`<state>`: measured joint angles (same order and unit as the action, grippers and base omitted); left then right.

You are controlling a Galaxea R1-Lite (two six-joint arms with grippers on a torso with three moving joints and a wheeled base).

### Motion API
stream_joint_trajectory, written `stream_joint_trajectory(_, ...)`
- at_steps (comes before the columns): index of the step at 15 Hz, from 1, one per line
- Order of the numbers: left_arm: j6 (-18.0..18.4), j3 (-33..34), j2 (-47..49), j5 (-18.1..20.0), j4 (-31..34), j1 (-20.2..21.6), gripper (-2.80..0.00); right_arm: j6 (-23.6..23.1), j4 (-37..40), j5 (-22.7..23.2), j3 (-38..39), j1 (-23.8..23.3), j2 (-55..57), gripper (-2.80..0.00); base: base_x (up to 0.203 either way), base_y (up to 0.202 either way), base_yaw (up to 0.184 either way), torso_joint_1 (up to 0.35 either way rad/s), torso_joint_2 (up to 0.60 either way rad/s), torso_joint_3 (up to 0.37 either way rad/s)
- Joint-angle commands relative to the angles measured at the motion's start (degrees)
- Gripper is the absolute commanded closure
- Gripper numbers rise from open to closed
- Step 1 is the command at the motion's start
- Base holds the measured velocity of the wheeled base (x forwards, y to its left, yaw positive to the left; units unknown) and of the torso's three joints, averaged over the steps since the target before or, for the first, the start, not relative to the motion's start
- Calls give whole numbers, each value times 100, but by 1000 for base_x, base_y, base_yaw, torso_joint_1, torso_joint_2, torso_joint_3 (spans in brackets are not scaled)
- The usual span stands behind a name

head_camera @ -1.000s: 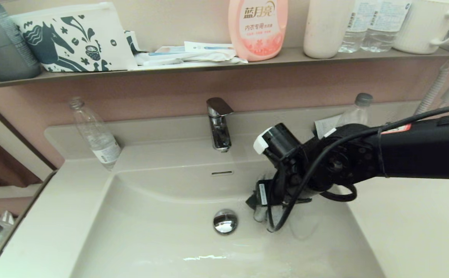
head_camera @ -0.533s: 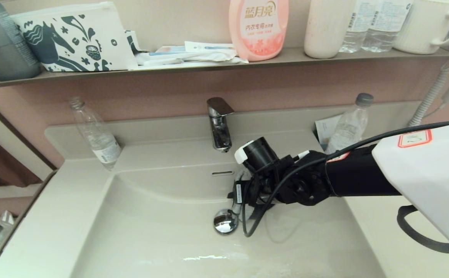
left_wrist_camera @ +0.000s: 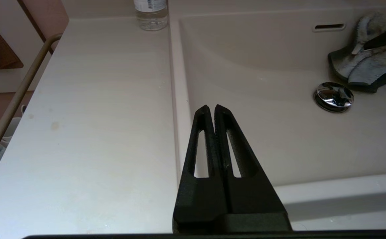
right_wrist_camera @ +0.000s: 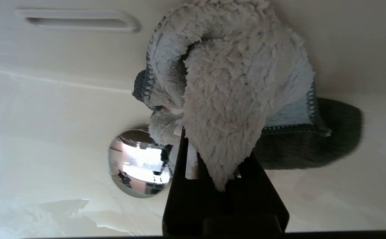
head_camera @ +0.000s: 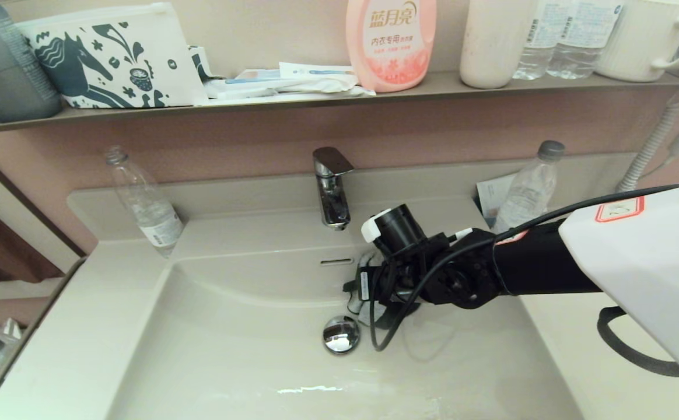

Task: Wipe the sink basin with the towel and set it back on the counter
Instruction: Wipe the sink

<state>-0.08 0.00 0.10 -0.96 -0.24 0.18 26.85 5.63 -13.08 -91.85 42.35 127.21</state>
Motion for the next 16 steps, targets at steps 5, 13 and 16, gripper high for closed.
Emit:
stream_joint_trajectory(5,-1,0,7,0,-2,-1,0,-17,4,-91,659,-530,-663,0,0,0,0,0,0,0)
stream_joint_trajectory(13,-1,0,8,0,-2,7,0,-614,144,-98,1344,-1157,-1504,0,0,0,0,0,0,0)
stream_joint_trajectory(16,-5,0,8,0,-2,5,0,-608,1191,-99,1366,-1192,-1734,0,0,0,0,0,0,0)
